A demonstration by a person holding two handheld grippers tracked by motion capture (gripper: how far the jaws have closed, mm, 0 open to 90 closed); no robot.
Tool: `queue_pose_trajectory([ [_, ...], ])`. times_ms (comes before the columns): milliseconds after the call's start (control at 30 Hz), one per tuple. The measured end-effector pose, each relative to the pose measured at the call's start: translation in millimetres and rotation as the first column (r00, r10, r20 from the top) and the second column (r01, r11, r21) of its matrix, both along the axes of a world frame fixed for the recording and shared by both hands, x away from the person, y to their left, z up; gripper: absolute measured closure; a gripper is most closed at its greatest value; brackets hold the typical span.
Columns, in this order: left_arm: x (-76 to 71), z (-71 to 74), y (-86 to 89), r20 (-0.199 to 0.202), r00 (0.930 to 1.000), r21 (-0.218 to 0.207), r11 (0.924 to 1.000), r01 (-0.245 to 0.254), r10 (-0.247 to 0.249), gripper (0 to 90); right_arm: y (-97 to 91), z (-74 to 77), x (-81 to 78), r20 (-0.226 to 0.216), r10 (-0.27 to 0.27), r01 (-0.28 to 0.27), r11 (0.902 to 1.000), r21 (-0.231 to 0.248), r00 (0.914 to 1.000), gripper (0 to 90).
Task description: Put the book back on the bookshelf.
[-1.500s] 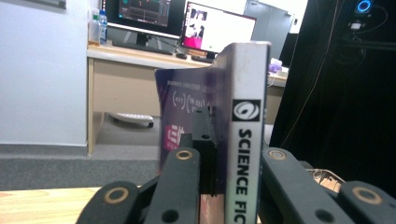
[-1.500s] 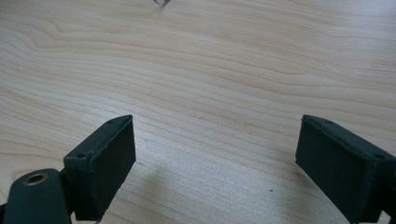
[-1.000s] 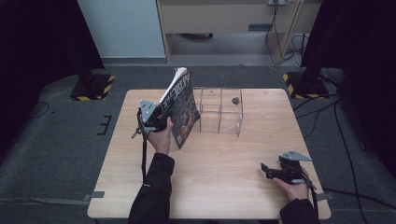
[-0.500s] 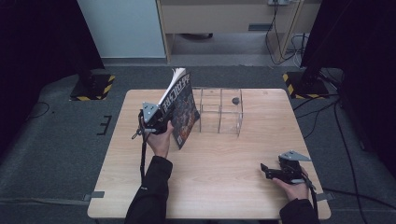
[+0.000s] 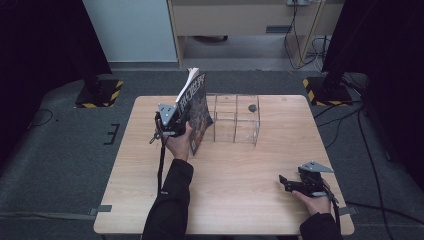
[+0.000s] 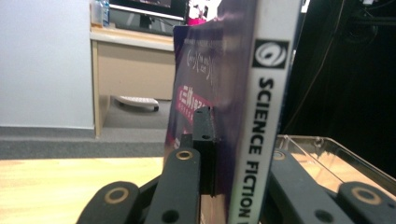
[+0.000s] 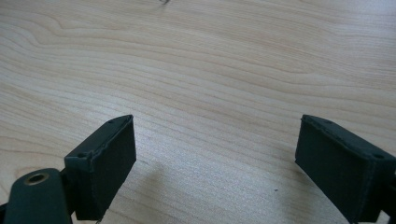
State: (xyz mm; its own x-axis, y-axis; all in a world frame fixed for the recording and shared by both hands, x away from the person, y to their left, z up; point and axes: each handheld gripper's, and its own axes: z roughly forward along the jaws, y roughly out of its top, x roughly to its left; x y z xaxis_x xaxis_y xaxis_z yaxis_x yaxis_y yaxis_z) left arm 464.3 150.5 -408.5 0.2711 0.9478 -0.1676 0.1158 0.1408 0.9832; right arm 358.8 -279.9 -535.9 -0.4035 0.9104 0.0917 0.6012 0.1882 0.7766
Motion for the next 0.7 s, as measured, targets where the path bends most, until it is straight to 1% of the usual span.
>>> queue_pose_trajectory([
  [200, 7.3, -0.8, -0.7, 0.019, 0.9998, -0.003, 1.0000, -0.009, 0.009, 82.3, -0.1, -0.1, 0.2, 0.000, 0.000, 0.000, 1.0000, 0.003, 1.0000, 12.6],
  [367, 6.3, -6.3, -0.6, 0.031, 0.9995, 0.003, 1.0000, -0.007, 0.007, 82.2, 0.1, 0.0, 0.0, 0.004, 0.003, -0.003, 1.0000, -0.003, 1.0000, 12.8],
  [433, 5.4, -8.4, -0.1, 0.037, 0.9993, -0.004, 1.0000, 0.000, 0.000, 82.0, -0.1, 0.0, 0.0, 0.007, 0.007, -0.007, 1.0000, -0.006, 0.9999, 12.8],
  [567, 2.2, -10.3, 1.2, 0.034, 0.9994, 0.000, 1.0000, 0.007, -0.007, 81.6, 0.9, 0.3, -0.8, 0.006, 0.002, -0.002, 1.0000, -0.006, 1.0000, 12.9],
  [700, -0.2, -9.5, 4.1, 0.018, 0.9996, 0.000, 0.9997, 0.023, -0.023, 79.9, 1.0, 0.2, -0.8, 0.009, 0.005, -0.005, 0.9999, -0.010, 0.9999, 12.9],
])
